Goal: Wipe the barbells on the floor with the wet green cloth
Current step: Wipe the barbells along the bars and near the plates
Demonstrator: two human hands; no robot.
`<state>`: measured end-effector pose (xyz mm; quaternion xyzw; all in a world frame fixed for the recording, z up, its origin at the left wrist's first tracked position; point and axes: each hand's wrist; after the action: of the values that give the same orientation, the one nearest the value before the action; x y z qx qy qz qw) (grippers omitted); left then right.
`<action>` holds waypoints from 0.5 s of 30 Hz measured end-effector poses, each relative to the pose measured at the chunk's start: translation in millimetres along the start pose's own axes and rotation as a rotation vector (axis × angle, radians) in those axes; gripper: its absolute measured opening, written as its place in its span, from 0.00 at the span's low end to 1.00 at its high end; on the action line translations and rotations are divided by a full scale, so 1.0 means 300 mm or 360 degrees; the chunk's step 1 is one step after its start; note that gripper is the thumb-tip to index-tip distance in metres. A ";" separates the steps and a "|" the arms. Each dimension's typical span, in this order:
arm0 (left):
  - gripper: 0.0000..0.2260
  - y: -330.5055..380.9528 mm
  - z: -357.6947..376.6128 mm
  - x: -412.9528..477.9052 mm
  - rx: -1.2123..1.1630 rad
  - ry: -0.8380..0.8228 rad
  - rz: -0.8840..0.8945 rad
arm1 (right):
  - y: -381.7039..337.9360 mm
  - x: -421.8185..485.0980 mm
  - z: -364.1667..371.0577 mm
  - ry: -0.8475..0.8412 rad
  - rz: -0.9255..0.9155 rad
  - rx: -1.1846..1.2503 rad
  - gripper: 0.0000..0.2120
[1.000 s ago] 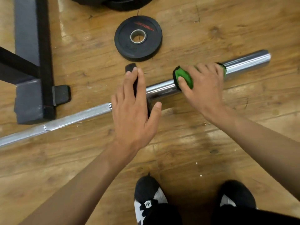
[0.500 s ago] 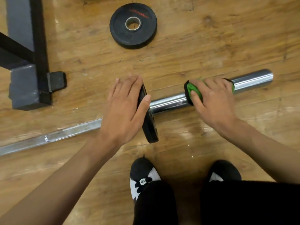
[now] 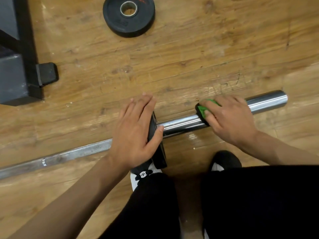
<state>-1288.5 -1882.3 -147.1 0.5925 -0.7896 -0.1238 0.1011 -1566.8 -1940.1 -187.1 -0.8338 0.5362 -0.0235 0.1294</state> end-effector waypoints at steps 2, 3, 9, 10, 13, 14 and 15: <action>0.29 0.017 0.010 -0.025 -0.0042 0.0026 0.0002 | 0.008 -0.048 0.009 0.0046 0.0179 -0.0066 0.21; 0.29 0.023 0.013 -0.034 -0.0060 0.0039 -0.0003 | -0.031 -0.058 0.023 0.0074 0.0219 -0.0078 0.21; 0.29 0.011 0.011 -0.012 -0.0105 0.0073 -0.0011 | -0.323 0.024 0.135 0.0100 -0.0295 0.0007 0.22; 0.29 0.003 0.010 -0.003 -0.0103 0.0067 -0.0029 | -0.322 0.035 0.137 0.0130 -0.0350 0.0009 0.23; 0.29 -0.026 0.005 0.024 -0.0078 0.0048 -0.0058 | -0.231 0.025 0.105 0.0065 -0.0541 -0.0029 0.24; 0.29 -0.034 0.004 0.031 -0.0073 0.0041 -0.0073 | -0.178 0.019 0.088 0.0018 -0.0529 -0.0045 0.24; 0.29 -0.038 0.002 0.038 -0.0083 0.0031 -0.0096 | -0.126 0.016 0.071 0.0014 -0.0463 -0.0058 0.23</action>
<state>-1281.5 -1896.2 -151.1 0.6144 -0.7668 -0.1415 0.1204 -1527.5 -1925.5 -199.2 -0.9048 0.4105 -0.0359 0.1073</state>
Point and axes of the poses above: each hand's wrist, its own x-axis towards the middle knuckle, its own z-axis out of the palm, y = z × x, and after that the axes turned 8 degrees about x, right-handed
